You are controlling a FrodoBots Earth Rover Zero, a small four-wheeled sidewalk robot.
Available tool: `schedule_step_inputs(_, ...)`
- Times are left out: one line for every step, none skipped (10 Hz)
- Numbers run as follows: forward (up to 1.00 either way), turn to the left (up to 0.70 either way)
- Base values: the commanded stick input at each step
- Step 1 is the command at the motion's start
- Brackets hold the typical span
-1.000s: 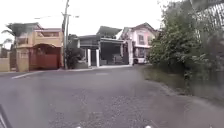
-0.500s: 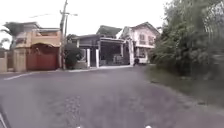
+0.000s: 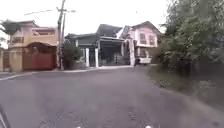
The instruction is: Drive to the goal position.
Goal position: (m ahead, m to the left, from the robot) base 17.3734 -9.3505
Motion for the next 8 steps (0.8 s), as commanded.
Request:
schedule_step_inputs(1.00, 0.00)
schedule_step_inputs(1.00, 0.00)
schedule_step_inputs(1.00, 0.00)
schedule_step_inputs(1.00, 0.00)
schedule_step_inputs(1.00, -0.01)
schedule_step_inputs(1.00, -0.03)
schedule_step_inputs(1.00, -0.15)
schedule_step_inputs(1.00, -0.40)
